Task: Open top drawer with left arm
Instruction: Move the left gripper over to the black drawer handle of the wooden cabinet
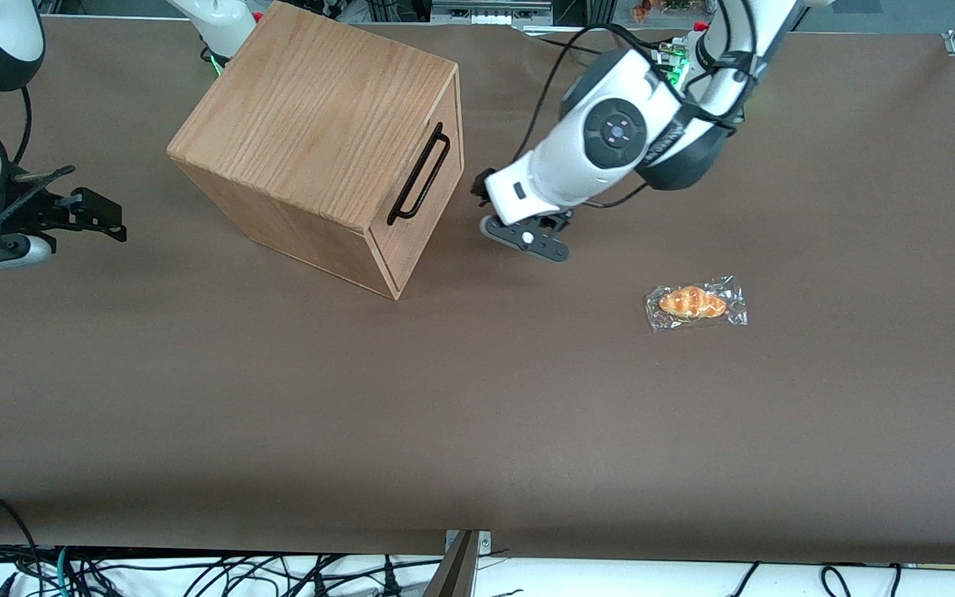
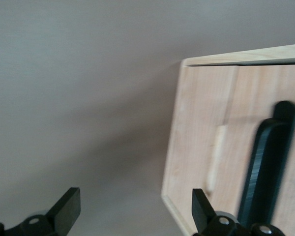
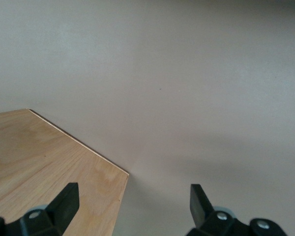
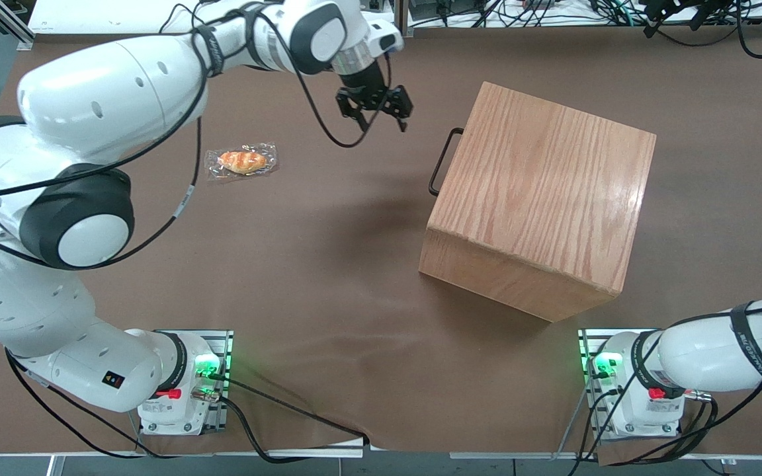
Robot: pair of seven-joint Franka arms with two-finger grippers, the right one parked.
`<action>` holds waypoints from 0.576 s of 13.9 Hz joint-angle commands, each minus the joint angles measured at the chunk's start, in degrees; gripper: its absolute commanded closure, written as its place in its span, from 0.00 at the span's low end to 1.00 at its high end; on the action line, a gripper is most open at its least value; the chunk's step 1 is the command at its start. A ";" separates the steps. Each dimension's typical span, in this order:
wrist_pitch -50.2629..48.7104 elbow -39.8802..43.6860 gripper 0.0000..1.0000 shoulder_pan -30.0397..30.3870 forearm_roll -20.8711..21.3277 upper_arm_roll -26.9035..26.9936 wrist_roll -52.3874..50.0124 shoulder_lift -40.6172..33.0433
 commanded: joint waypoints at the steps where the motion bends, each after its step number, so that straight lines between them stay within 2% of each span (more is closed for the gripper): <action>1: 0.56 5.29 0.00 -2.83 -3.81 0.70 -1.07 3.94; 5: 1.96 7.24 0.00 -5.74 -3.91 0.70 -2.83 6.32; 8: 3.99 7.24 0.00 -6.97 -6.28 0.70 -2.92 7.20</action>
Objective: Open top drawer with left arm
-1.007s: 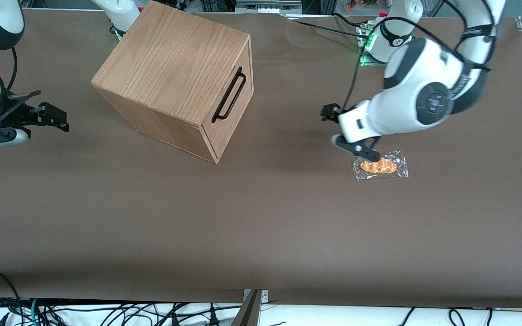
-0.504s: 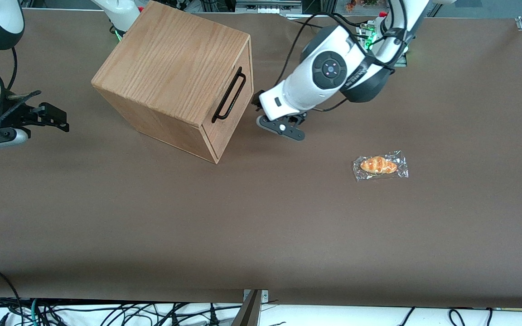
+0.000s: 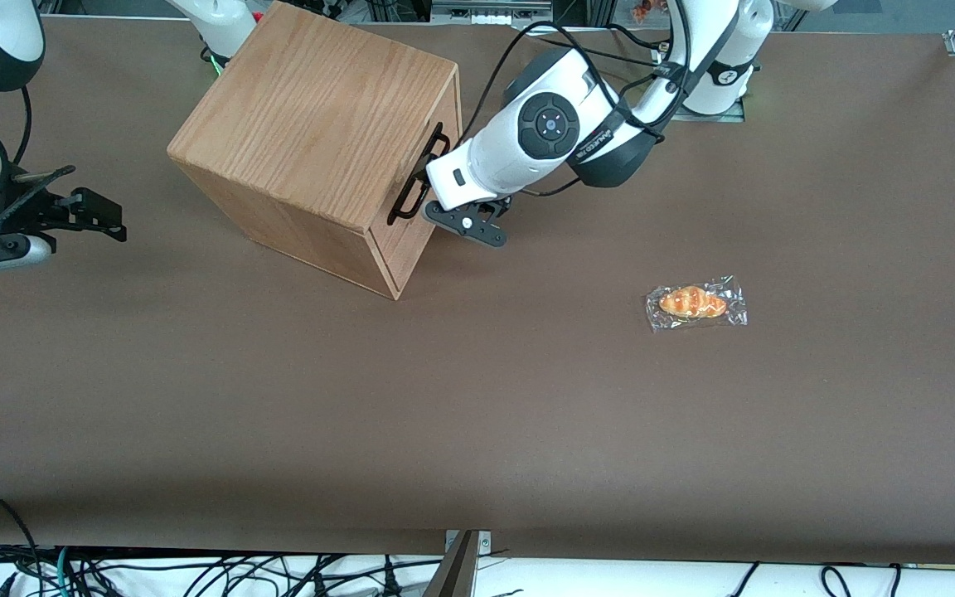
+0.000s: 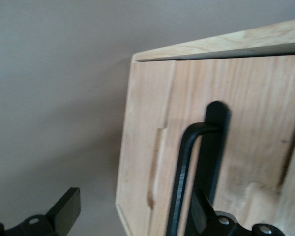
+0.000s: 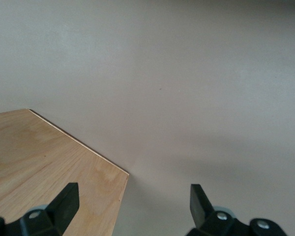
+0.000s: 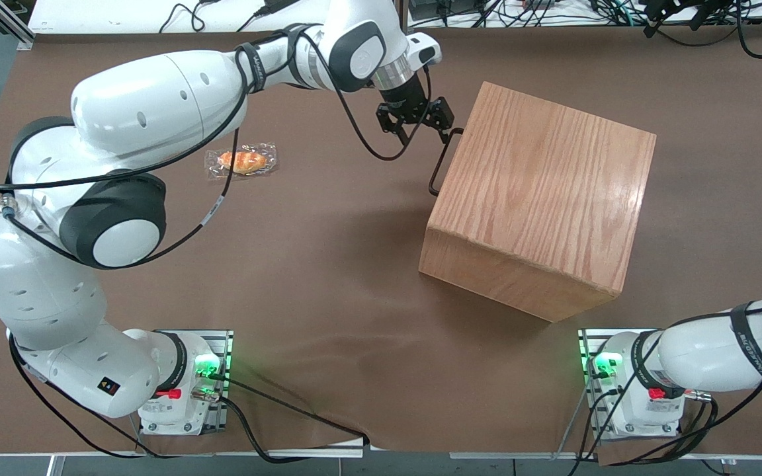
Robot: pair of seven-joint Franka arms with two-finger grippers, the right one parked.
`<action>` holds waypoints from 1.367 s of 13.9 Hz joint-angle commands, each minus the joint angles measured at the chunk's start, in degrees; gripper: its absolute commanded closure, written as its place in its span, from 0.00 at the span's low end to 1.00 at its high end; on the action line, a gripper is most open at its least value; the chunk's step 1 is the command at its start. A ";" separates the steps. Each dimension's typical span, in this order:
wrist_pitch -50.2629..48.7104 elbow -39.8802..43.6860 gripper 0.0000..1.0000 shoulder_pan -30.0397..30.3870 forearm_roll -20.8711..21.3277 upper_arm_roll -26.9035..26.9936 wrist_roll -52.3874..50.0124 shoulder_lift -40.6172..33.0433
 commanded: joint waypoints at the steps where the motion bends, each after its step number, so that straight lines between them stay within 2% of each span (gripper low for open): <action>1: 0.46 2.05 0.00 -1.49 -1.93 0.64 -0.41 1.87; 7: 0.55 2.05 0.00 -2.64 -1.14 0.99 -0.15 4.16; 9: 0.55 2.05 0.00 -2.55 0.78 1.25 0.03 4.16; 11: 0.46 2.05 0.00 -1.94 2.90 1.34 0.11 4.07; 17: -0.33 2.05 0.00 1.23 4.40 1.52 0.29 3.63; 19: -0.51 2.05 0.00 2.54 6.15 1.52 0.38 3.54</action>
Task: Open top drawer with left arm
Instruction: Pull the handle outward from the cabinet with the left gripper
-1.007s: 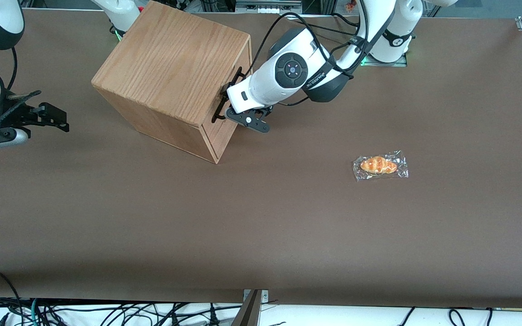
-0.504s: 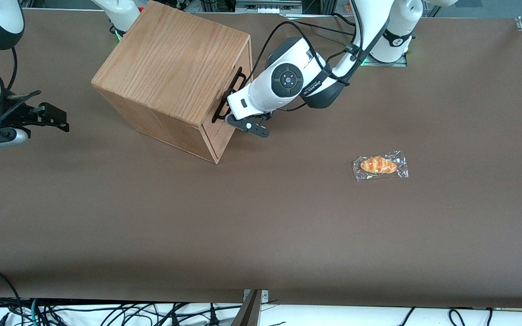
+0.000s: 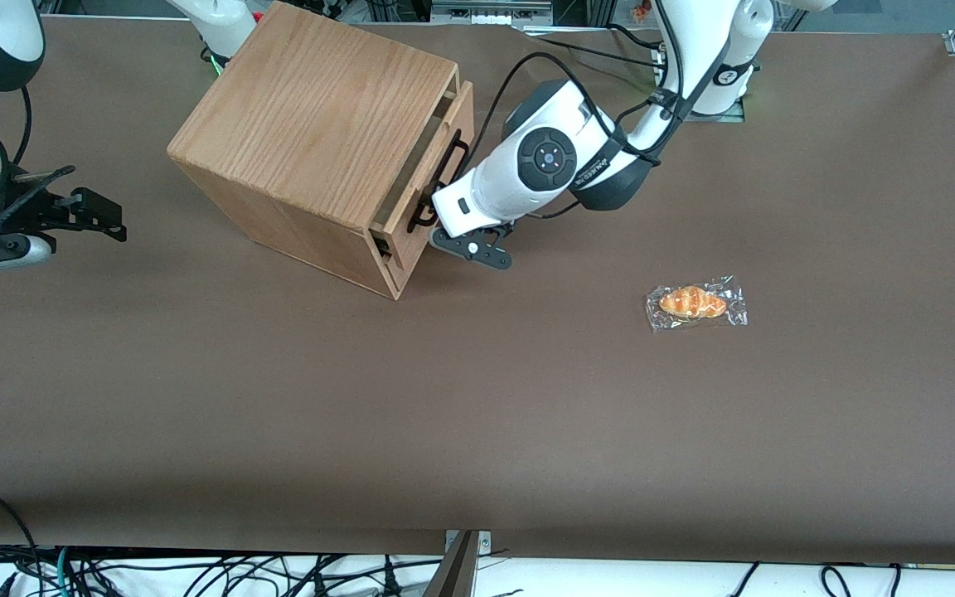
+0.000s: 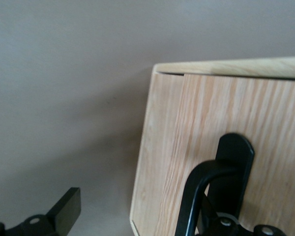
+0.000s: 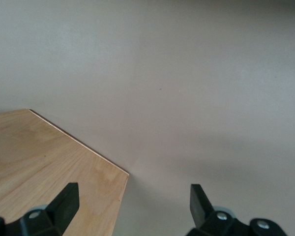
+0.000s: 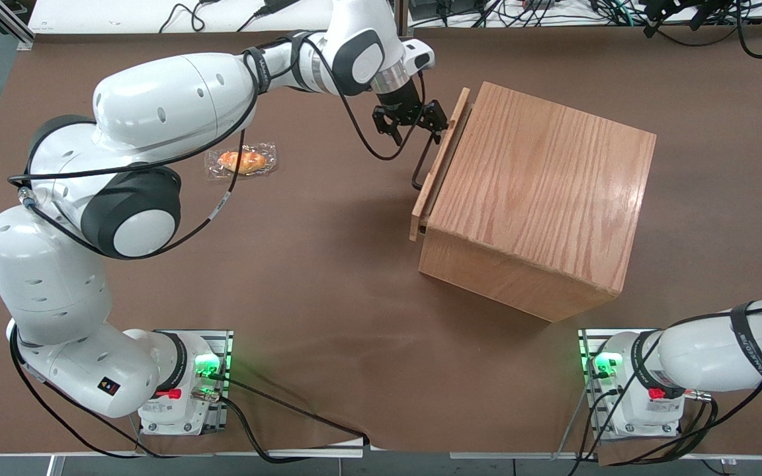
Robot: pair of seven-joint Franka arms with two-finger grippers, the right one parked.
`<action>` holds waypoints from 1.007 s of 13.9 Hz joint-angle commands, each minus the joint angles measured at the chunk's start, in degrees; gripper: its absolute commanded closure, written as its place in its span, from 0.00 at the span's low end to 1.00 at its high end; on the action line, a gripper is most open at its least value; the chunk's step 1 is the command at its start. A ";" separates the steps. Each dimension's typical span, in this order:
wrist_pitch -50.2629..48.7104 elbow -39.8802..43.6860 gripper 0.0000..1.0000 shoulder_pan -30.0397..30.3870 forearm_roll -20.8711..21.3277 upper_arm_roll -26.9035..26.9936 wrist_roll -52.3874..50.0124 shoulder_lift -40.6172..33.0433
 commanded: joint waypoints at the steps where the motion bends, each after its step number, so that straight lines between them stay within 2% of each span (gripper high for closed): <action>1: -1.21 0.94 0.00 2.22 3.35 0.16 0.29 0.04; 14: -8.84 2.60 0.00 10.92 3.45 0.08 1.52 -0.40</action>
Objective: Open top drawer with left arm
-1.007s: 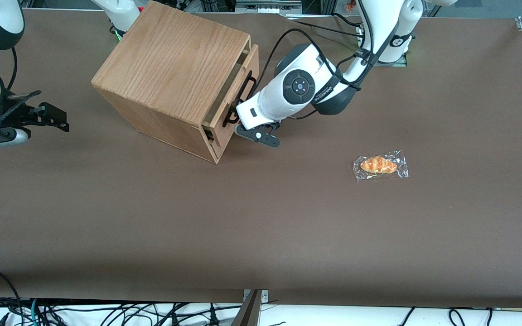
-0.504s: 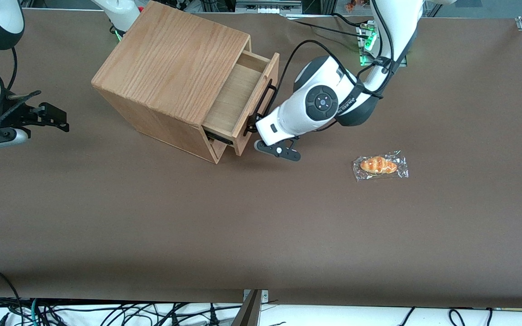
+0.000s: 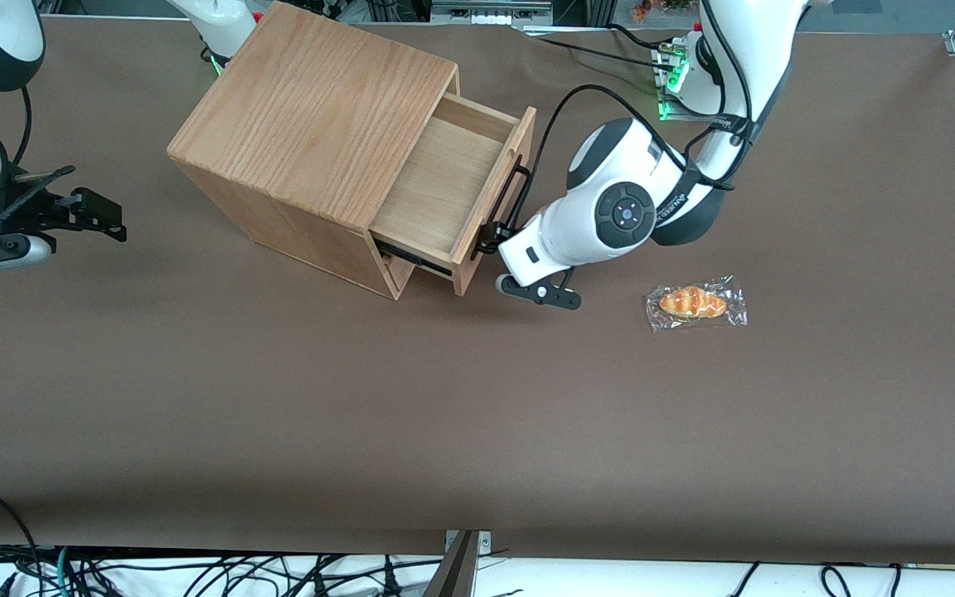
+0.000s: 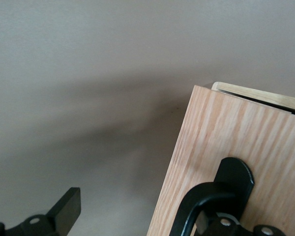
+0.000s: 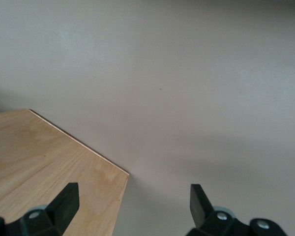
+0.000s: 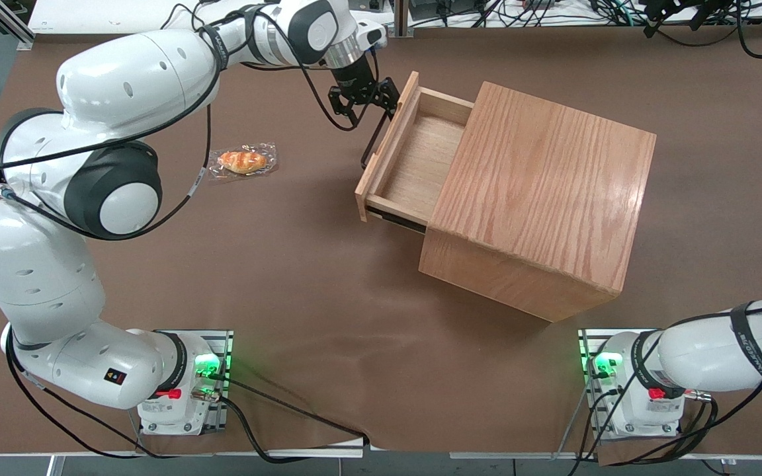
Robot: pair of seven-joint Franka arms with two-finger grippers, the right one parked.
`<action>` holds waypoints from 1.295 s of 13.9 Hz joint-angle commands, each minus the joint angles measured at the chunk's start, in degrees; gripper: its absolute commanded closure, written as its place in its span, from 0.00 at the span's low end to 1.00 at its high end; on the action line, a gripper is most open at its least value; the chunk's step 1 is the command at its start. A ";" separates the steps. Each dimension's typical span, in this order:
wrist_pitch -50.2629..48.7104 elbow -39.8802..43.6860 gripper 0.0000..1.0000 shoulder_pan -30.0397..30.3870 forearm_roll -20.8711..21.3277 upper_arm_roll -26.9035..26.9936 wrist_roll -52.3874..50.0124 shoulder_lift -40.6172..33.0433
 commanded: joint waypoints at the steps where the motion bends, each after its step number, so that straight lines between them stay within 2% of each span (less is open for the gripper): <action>1: -1.33 2.45 0.00 1.99 1.64 0.39 -0.07 0.04; 4: -1.95 2.98 0.00 2.35 1.03 0.31 -0.33 -0.05; 7: -7.99 7.45 0.00 3.05 0.50 0.39 -0.60 0.04; 10: -12.04 10.44 0.00 5.59 -0.64 0.22 -0.60 0.04; 14: -16.87 10.81 0.00 11.56 0.32 0.48 0.02 -1.45; 17: -21.19 10.72 0.00 18.15 6.98 0.13 0.72 -2.94; 18: -21.46 10.63 0.00 20.43 7.09 0.30 2.90 -3.30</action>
